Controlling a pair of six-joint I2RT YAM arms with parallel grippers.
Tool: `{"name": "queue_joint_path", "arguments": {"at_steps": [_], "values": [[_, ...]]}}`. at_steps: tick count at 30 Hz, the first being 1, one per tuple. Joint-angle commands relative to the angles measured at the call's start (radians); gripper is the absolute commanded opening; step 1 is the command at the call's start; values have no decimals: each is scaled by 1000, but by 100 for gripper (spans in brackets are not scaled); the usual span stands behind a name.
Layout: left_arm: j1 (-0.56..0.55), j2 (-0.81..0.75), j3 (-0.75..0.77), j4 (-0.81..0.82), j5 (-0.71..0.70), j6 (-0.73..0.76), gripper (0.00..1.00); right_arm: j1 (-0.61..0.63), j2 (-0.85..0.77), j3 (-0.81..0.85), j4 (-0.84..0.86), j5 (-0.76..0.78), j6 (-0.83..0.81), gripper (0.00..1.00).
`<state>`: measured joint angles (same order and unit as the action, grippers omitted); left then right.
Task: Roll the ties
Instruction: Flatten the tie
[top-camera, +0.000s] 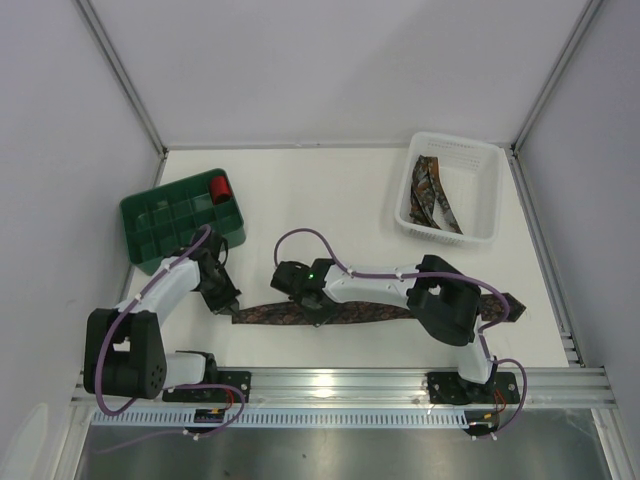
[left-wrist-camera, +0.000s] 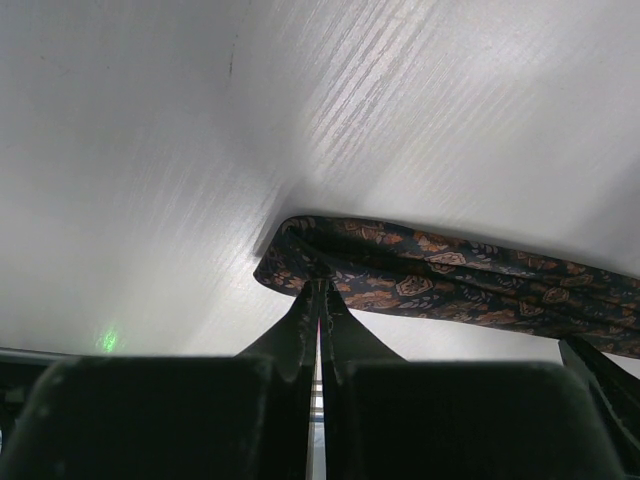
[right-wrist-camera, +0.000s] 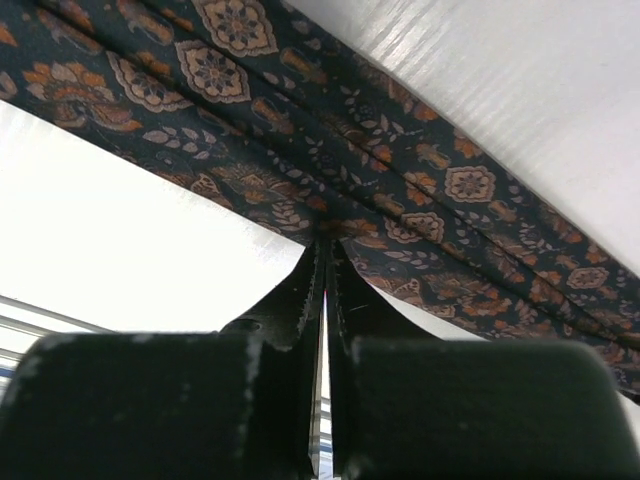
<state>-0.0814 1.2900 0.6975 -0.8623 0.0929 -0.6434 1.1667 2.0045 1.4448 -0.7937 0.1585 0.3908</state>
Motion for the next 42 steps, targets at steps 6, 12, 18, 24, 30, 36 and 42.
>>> {"name": "queue_joint_path", "arguments": {"at_steps": [6,12,18,24,30,36,42], "values": [[11,-60,23,0,8,17,1,-1,-56,101,-53,55,6,0],[9,-73,19,0,18,14,0,-21,-50,59,-24,6,17,32],[11,-80,16,-6,16,17,0,-4,-3,-3,40,-7,25,42],[11,-70,23,-4,21,16,0,10,50,-32,36,32,52,24],[11,-67,17,2,22,16,1,13,7,-5,1,82,43,5],[11,-67,23,0,18,16,1,13,-42,66,-81,101,40,5],[11,-78,36,-4,27,22,0,-10,-23,140,-102,118,17,6]]}}
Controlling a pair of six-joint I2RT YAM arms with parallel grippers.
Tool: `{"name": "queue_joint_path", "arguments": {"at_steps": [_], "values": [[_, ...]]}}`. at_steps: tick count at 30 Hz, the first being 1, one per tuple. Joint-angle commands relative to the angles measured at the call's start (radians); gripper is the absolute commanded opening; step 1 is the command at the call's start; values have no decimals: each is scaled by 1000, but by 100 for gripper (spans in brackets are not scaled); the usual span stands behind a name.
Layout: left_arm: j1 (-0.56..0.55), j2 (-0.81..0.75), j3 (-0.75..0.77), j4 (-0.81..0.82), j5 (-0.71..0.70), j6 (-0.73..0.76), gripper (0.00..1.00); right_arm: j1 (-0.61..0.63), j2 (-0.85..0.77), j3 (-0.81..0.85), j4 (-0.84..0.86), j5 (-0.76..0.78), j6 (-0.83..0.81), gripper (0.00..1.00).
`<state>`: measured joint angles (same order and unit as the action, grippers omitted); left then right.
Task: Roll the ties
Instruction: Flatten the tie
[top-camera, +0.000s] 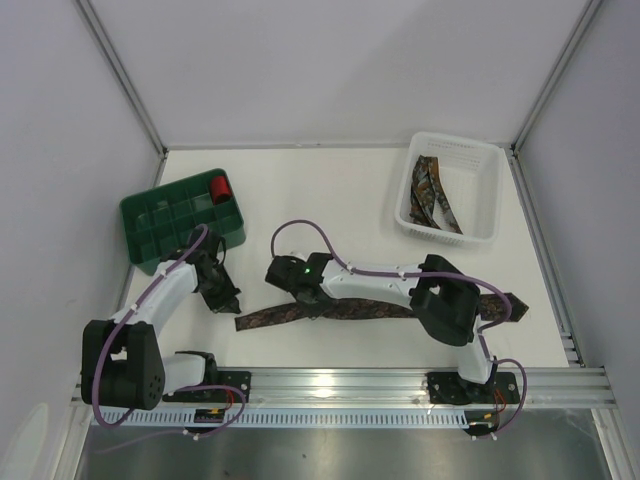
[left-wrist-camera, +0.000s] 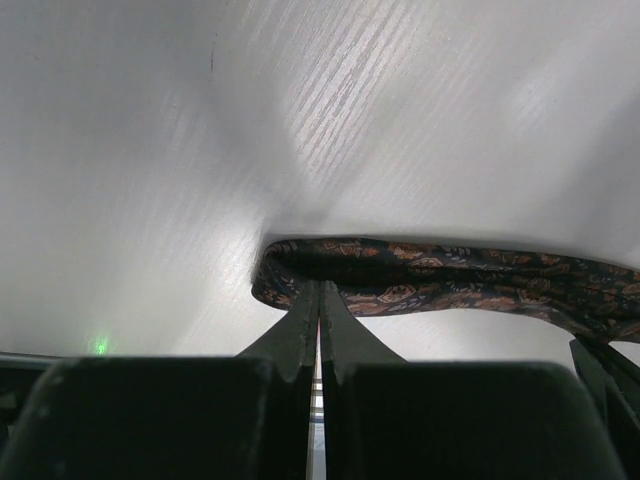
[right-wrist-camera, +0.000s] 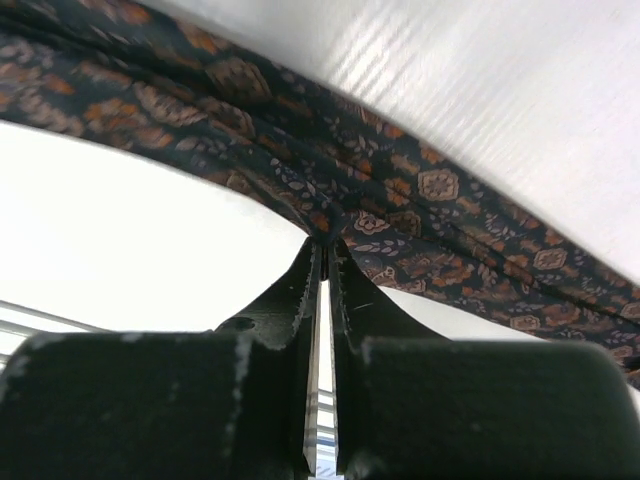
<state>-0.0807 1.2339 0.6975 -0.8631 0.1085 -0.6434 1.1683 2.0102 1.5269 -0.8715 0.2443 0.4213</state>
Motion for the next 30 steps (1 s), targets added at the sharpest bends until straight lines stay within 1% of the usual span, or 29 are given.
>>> {"name": "queue_joint_path", "arguments": {"at_steps": [1,11,15,17,20,23,24,26,28,30], "values": [[10,-22,37,-4,11,24,1,-15,-27,64,-24,24,-15,6],[10,-53,43,-17,17,33,1,-59,27,65,17,26,-52,6],[9,-80,57,-27,51,48,2,-71,39,41,32,16,-65,6],[9,-90,56,-17,91,51,5,-76,44,27,42,3,-69,7],[9,-93,37,2,150,54,6,-78,41,7,58,-11,-69,9],[4,-82,4,32,218,47,7,-81,48,10,62,-22,-69,14],[-1,-77,-4,51,226,42,8,-84,48,12,59,-31,-69,21],[-11,-62,-24,65,247,28,7,-87,42,19,52,-34,-62,29],[-19,-51,-33,88,253,22,8,-94,29,22,42,-46,-61,32],[-22,-39,-42,98,243,13,8,-108,1,27,31,-60,-52,41]]}}
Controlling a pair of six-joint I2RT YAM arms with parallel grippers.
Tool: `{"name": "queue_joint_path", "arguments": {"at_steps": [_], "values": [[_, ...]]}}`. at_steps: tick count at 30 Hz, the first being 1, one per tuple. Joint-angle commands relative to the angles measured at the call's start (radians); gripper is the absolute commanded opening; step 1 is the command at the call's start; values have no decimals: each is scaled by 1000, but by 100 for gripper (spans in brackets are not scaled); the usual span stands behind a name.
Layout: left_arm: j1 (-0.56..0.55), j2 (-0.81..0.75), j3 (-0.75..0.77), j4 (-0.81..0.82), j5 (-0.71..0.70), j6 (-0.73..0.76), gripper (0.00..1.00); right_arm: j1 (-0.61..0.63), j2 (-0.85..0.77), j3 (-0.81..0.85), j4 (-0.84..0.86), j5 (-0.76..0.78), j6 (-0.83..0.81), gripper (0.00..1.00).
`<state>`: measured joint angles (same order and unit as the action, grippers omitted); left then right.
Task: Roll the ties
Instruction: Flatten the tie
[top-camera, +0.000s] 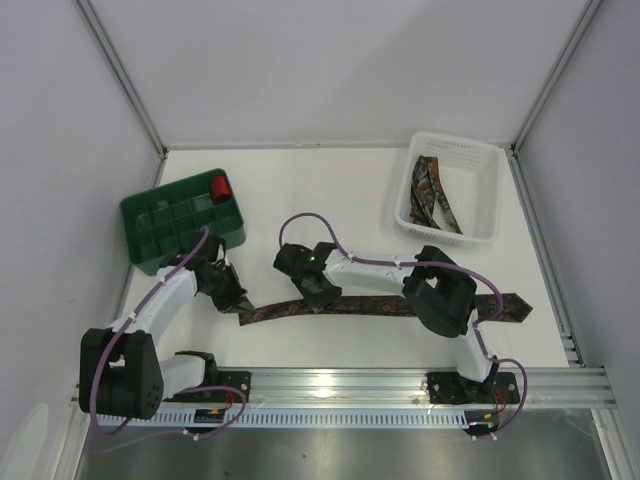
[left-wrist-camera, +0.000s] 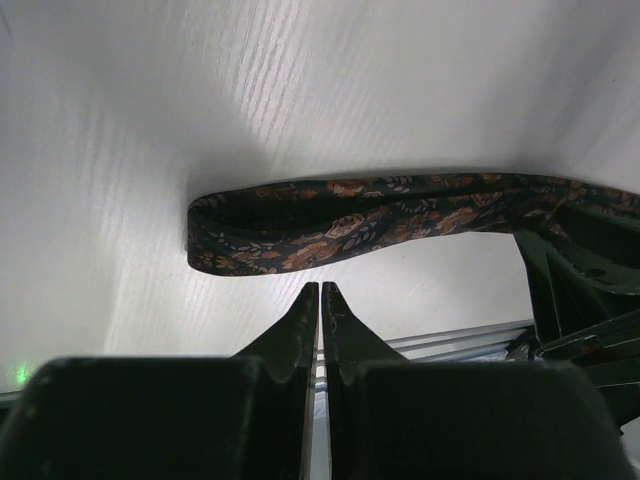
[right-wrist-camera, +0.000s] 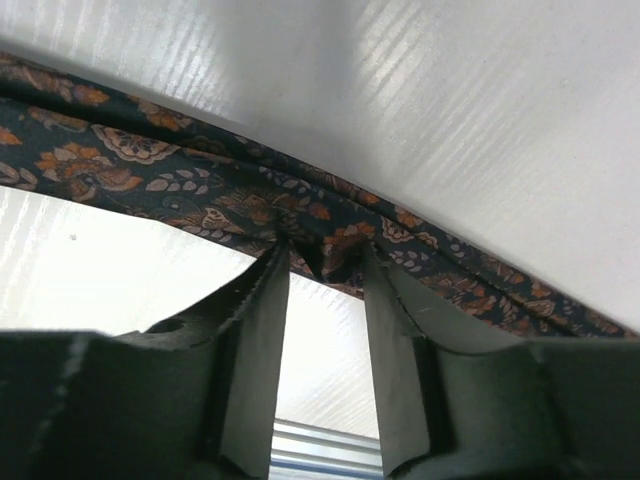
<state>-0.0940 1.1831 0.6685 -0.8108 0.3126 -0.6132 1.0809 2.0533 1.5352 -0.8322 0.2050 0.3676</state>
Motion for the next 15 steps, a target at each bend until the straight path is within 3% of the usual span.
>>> {"name": "queue_joint_path", "arguments": {"at_steps": [1,8,15], "values": [[-7,16,-14,51,40,-17,7,-30,-53,20,-18,-30,10,43],[-7,47,-18,55,17,-10,7,-76,-191,-49,-28,-76,48,47],[-9,76,-26,45,20,0,2,-147,-271,-190,10,-107,109,41]]}}
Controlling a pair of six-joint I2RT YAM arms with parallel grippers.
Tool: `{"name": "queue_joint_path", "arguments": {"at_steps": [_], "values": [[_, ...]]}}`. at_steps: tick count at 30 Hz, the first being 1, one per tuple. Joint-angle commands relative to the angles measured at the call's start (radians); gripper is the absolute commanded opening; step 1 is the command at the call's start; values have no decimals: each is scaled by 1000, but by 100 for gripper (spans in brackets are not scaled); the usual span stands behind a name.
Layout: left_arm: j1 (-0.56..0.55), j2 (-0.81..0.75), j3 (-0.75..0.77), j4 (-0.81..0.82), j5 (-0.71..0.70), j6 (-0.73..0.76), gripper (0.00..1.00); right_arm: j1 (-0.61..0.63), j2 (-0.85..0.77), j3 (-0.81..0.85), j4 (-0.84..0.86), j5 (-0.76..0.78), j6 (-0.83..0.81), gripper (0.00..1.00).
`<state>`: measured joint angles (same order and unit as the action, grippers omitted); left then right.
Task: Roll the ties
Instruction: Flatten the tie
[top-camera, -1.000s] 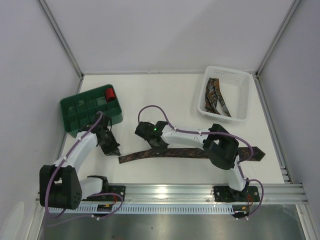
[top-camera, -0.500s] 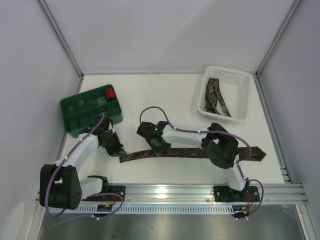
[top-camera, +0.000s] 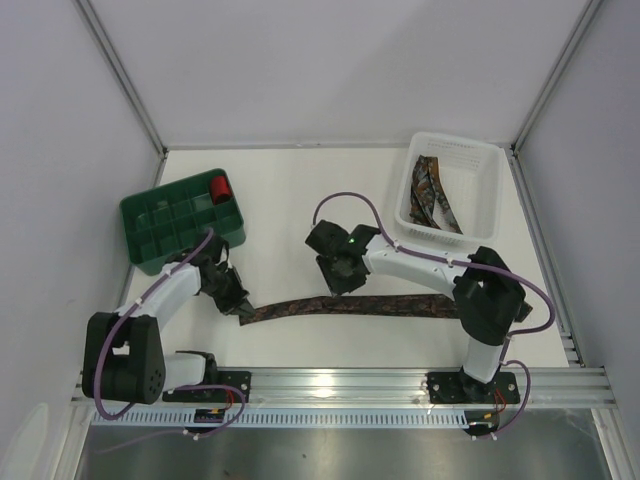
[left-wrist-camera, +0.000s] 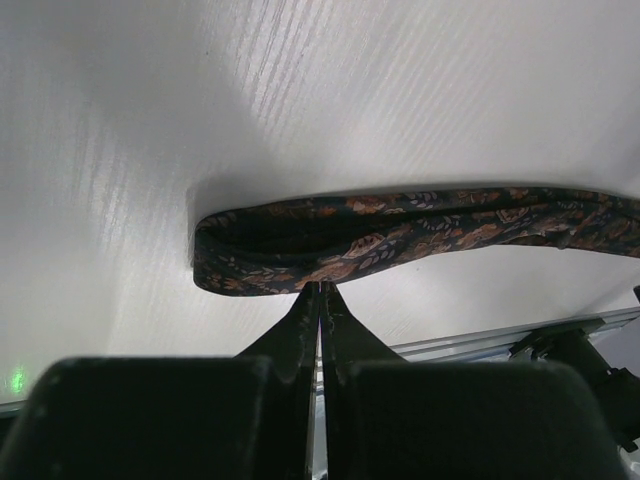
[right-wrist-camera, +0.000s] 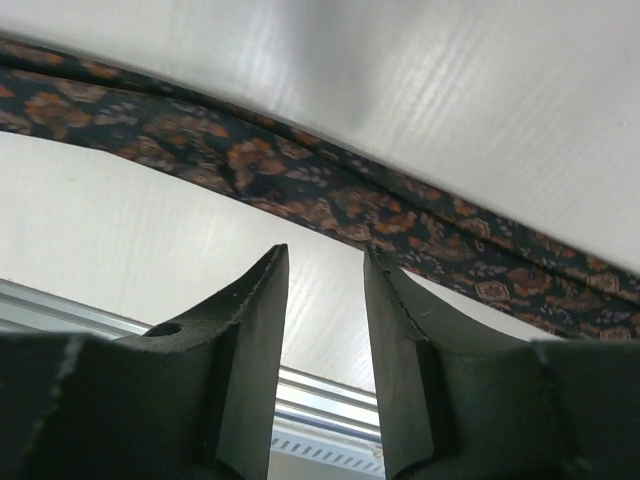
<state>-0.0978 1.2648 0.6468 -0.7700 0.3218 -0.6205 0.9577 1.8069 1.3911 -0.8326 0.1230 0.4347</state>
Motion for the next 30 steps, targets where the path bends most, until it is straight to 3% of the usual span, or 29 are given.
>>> {"name": "queue_joint_path", "arguments": {"at_steps": [1,8,21,30], "values": [[-5,-14,-3,2,7,5,3,-34,-26,-70,26,-32,51,40],[-6,28,-15,28,-13,-5,3,-54,-23,-148,93,-57,85,32],[-5,208,8,14,-158,-28,0,-93,-35,-322,147,-56,96,31],[-6,226,36,3,-184,-18,0,-135,-95,-376,138,-29,56,31]]}}
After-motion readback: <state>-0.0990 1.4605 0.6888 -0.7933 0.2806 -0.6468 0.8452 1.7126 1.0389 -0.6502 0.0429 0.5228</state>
